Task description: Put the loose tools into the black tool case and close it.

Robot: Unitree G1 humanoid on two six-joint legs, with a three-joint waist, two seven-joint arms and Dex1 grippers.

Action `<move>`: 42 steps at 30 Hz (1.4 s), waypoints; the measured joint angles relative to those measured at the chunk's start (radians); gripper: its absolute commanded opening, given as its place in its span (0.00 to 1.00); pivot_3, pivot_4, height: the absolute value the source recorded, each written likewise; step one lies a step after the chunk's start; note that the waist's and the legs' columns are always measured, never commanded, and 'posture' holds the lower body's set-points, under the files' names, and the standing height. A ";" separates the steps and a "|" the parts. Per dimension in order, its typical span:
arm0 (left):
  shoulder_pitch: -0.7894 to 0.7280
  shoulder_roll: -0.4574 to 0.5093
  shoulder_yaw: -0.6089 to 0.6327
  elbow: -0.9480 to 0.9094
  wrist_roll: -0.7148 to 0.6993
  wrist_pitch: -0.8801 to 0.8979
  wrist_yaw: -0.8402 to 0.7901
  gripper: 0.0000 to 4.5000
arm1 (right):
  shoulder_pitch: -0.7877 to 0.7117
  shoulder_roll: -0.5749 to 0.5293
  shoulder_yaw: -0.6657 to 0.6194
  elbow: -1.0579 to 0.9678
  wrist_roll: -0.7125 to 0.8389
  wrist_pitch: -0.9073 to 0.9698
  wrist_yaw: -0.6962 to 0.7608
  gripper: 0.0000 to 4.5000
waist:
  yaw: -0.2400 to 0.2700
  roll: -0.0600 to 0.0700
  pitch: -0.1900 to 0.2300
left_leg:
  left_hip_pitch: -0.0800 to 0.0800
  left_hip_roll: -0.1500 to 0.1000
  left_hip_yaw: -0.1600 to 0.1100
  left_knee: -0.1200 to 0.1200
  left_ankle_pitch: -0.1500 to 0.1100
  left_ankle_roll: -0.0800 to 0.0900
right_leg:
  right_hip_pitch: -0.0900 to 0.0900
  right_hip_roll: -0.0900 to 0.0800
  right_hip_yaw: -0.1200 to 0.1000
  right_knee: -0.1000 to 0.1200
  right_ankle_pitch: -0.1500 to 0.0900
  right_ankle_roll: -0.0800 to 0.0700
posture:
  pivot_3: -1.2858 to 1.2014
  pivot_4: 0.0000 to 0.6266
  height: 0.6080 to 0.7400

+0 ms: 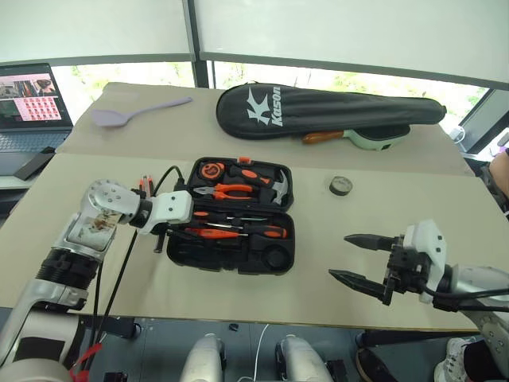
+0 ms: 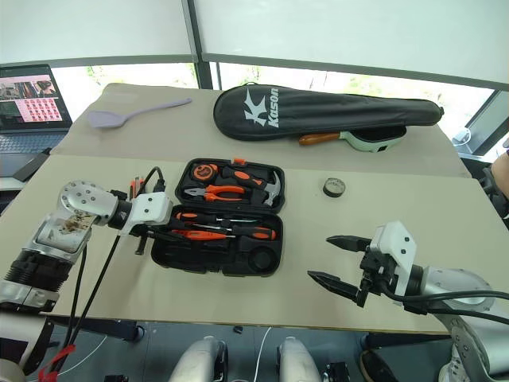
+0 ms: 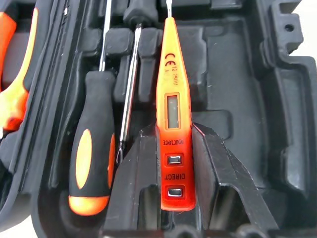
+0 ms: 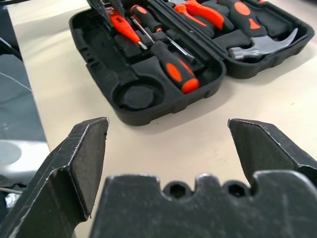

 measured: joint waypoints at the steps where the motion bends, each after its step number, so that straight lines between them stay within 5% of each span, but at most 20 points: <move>1: -0.006 0.004 -0.005 0.000 0.010 0.000 -0.001 0.10 | 0.000 0.000 0.000 0.000 0.000 -0.002 0.005 1.00 | 0.000 0.000 0.000 | 0.000 0.000 0.000 0.000 0.000 0.000 | 0.000 0.000 0.000 0.000 0.000 0.000 | 0.52 0.24 1.00; 22: -0.038 0.022 -0.061 -0.027 0.115 -0.017 0.011 0.10 | -0.150 -0.028 0.065 -0.001 0.001 0.068 0.041 1.00 | -0.002 0.002 -0.001 | 0.004 0.000 0.000 0.000 0.000 0.000 | 0.004 0.000 0.000 0.000 0.000 0.000 | 0.52 0.24 1.00; 24: -0.035 0.022 -0.061 -0.045 0.117 0.017 0.008 0.32 | -0.158 -0.028 0.068 -0.001 0.001 0.070 0.043 1.00 | -0.002 0.002 -0.001 | 0.004 0.000 0.000 0.000 0.000 0.000 | 0.005 0.000 0.000 0.000 0.000 0.000 | 0.52 0.24 1.00; 29: -0.033 -0.002 -0.030 -0.042 0.078 0.030 0.007 0.70 | -0.165 -0.027 0.085 -0.001 0.002 0.086 0.043 1.00 | -0.004 0.002 -0.001 | 0.003 0.000 -0.001 0.000 0.000 0.000 | 0.004 0.000 0.000 0.000 0.000 0.000 | 0.52 0.24 1.00; 37: -0.012 -0.024 0.080 -0.043 -0.088 0.008 -0.003 0.70 | -0.098 -0.029 0.055 -0.005 0.039 0.103 0.047 1.00 | -0.005 0.001 -0.001 | 0.000 0.000 -0.002 0.002 0.000 0.000 | 0.001 0.000 0.000 0.001 0.000 0.000 | 0.52 0.24 1.00; 42: 0.029 -0.068 0.141 -0.044 -0.197 0.120 0.018 0.38 | -0.078 -0.003 0.049 0.007 0.038 0.088 0.044 1.00 | -0.007 0.001 -0.001 | 0.001 0.000 -0.002 0.002 0.000 0.000 | 0.002 0.000 0.000 0.001 0.000 0.000 | 0.52 0.24 1.00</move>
